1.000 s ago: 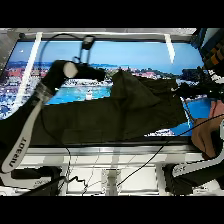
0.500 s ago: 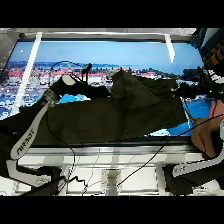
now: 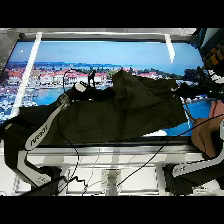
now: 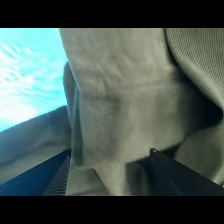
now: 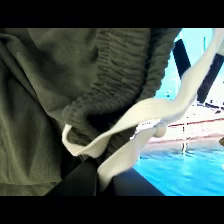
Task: Fold the clothes and pants, and hang the long-sleeved shirts on hangers.
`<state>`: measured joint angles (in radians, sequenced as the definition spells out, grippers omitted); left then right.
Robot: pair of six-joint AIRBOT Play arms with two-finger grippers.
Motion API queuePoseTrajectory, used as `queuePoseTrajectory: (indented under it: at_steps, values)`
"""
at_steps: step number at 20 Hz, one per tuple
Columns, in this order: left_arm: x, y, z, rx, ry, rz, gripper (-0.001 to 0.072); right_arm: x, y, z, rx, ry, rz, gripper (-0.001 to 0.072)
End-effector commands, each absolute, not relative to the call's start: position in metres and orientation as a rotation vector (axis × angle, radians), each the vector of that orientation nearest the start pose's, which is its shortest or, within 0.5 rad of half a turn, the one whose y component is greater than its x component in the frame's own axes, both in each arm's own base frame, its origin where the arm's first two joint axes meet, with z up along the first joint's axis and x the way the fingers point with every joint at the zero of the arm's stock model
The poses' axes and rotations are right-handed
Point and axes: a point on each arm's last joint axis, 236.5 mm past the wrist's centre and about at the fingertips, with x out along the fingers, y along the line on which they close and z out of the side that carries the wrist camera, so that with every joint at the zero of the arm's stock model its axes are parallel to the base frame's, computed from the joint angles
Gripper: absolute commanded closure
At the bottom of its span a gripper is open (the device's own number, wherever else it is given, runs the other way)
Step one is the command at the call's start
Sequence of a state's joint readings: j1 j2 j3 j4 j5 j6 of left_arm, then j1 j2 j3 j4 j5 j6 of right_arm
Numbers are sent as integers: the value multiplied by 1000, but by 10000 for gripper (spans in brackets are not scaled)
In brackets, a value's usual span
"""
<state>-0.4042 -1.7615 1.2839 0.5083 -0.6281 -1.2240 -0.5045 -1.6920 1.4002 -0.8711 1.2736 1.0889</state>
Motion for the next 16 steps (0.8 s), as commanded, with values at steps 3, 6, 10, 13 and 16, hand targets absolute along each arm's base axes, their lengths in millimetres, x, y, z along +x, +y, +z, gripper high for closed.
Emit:
queuePoseTrajectory:
  at_steps: [3,6,10,13,16]
  values:
    - [454,-326,-61,-582,1088,-587,128,444,-78,-33,610,1193,272,678]
    - [450,-330,-68,-571,1101,-590,129,443,-78,-32,613,1195,273,678]
    - [458,-336,-75,-639,1085,-547,591,443,-78,-32,613,1195,273,678]
    - [499,-322,-40,-723,937,-480,685,442,-76,-32,615,1200,278,678]
    - [541,-280,22,-667,751,-461,686,442,-77,-31,612,1197,277,678]
